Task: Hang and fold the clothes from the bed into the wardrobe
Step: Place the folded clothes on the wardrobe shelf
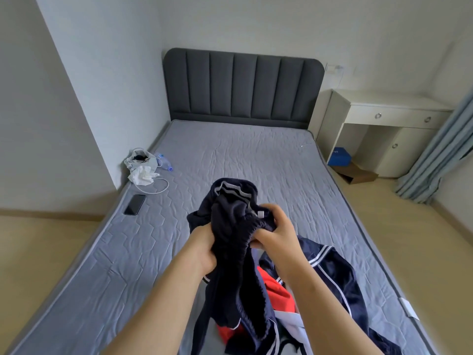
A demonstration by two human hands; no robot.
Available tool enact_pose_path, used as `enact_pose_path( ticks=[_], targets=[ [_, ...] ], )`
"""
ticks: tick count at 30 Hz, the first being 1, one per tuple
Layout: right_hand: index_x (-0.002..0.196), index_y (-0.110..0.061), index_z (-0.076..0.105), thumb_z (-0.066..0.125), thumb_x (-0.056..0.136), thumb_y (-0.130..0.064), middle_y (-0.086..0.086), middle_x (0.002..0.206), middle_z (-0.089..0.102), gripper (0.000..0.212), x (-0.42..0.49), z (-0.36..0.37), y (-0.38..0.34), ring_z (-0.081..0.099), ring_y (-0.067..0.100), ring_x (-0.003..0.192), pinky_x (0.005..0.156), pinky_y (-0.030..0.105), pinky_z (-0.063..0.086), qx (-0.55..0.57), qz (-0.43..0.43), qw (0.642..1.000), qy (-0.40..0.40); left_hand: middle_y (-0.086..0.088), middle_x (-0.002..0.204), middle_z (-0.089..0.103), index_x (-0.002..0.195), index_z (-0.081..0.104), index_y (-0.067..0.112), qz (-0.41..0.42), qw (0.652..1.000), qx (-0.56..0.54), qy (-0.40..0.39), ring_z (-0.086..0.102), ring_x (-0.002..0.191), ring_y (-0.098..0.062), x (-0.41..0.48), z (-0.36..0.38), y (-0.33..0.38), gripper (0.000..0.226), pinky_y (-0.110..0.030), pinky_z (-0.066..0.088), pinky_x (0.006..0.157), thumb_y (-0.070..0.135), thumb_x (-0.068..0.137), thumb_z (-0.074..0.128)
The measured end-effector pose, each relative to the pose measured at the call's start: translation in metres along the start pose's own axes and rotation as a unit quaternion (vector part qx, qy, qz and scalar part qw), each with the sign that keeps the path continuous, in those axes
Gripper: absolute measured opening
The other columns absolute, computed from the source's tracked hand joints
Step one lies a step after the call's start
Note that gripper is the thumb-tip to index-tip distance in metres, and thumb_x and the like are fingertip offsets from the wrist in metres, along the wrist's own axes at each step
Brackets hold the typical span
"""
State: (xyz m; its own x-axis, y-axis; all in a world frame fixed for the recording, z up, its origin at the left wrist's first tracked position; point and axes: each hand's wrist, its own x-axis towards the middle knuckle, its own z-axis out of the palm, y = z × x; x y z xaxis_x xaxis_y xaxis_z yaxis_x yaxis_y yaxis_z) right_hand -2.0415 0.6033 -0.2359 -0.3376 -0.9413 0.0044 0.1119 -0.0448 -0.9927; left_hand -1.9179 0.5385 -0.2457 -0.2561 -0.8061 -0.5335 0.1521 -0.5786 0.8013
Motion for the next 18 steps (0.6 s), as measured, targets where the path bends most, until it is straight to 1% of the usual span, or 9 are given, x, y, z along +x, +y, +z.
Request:
enact_pose_path(
  ticks=[1,3,5,6,9,12,14,16,18],
  targets=[
    [0.085,-0.018,0.058,0.057,0.081,0.006,-0.002,0.06,0.064,0.025,0.001,0.0,0.001,0.064,0.015,0.054,0.05,0.026,0.053,0.006,0.016,1.0,0.026,-0.017,0.086,0.069,0.094,0.062,0.002,-0.028,1.0,-0.003,-0.002,0.067,0.078,-0.029,-0.005,0.0,0.003,0.015,-0.034,0.055,0.066,0.016,0.088,0.06],
    [0.078,-0.012,0.056,0.057,0.083,-0.006,0.009,0.063,0.063,0.008,0.004,-0.003,0.007,0.063,0.026,0.054,0.05,0.032,0.053,0.011,0.058,0.992,0.111,-0.014,0.098,0.067,0.111,0.054,0.005,0.026,0.997,0.07,0.026,0.065,0.088,-0.029,0.011,-0.005,-0.001,0.031,-0.037,0.054,0.074,0.021,0.085,0.062],
    [0.071,-0.014,0.053,0.058,0.079,-0.017,0.008,0.063,0.055,0.01,0.008,-0.01,0.014,0.052,0.025,0.053,0.054,0.034,0.048,-0.016,0.091,0.979,0.184,-0.006,0.119,0.057,0.133,0.041,0.016,0.088,0.977,0.19,0.048,0.057,0.106,-0.026,0.004,-0.005,0.0,0.048,-0.038,0.046,0.092,0.02,0.088,0.057],
    [0.069,-0.015,0.051,0.058,0.077,-0.022,0.005,0.061,0.051,0.013,0.008,-0.012,0.016,0.046,0.021,0.052,0.054,0.033,0.042,-0.033,0.101,0.973,0.204,-0.001,0.122,0.052,0.139,0.036,0.021,0.117,0.966,0.225,0.04,0.053,0.108,-0.021,0.006,-0.005,-0.003,0.053,-0.033,0.042,0.093,0.014,0.089,0.053],
    [0.076,-0.018,0.054,0.059,0.074,-0.028,0.002,0.066,0.056,0.011,0.01,-0.018,0.018,0.048,0.019,0.055,0.055,0.032,0.042,-0.066,0.11,0.963,0.237,0.006,0.113,0.044,0.13,0.04,0.032,0.154,0.943,0.289,-0.064,0.051,0.089,-0.002,-0.007,-0.001,-0.008,0.055,-0.018,0.04,0.075,0.001,0.086,0.048],
    [0.096,-0.018,0.056,0.059,0.075,-0.027,0.005,0.087,0.063,0.023,0.011,-0.018,0.019,0.06,0.022,0.075,0.066,0.038,0.054,-0.069,0.129,0.956,0.253,0.014,0.108,0.048,0.116,0.03,0.038,0.154,0.926,0.293,-0.181,0.052,0.084,0.009,-0.014,0.006,-0.022,0.052,-0.013,0.045,0.076,0.003,0.086,0.053],
    [0.108,-0.014,0.053,0.058,0.078,-0.025,0.007,0.095,0.06,0.032,0.012,-0.018,0.021,0.059,0.023,0.08,0.059,0.035,0.053,-0.042,0.147,0.956,0.25,0.009,0.112,0.048,0.118,0.025,0.037,0.196,0.902,0.328,-0.198,0.052,0.086,0.014,-0.016,0.01,-0.036,0.055,-0.009,0.045,0.074,0.009,0.084,0.059],
    [0.107,-0.011,0.05,0.058,0.08,-0.023,0.007,0.091,0.057,0.03,0.012,-0.019,0.022,0.057,0.02,0.075,0.052,0.028,0.048,-0.034,0.151,0.955,0.254,0.005,0.133,0.034,0.131,0.021,0.032,0.251,0.859,0.415,-0.164,0.053,0.105,-0.001,-0.015,0.013,-0.051,0.066,-0.017,0.045,0.082,0.016,0.081,0.061],
    [0.096,-0.011,0.048,0.057,0.08,-0.022,0.005,0.079,0.053,0.021,0.011,-0.019,0.022,0.054,0.018,0.066,0.051,0.026,0.046,-0.037,0.14,0.954,0.262,0.009,0.138,0.019,0.141,0.011,0.032,0.267,0.82,0.495,-0.108,0.053,0.112,-0.016,-0.013,0.011,-0.061,0.077,-0.028,0.046,0.082,0.023,0.08,0.059]
  ],
)
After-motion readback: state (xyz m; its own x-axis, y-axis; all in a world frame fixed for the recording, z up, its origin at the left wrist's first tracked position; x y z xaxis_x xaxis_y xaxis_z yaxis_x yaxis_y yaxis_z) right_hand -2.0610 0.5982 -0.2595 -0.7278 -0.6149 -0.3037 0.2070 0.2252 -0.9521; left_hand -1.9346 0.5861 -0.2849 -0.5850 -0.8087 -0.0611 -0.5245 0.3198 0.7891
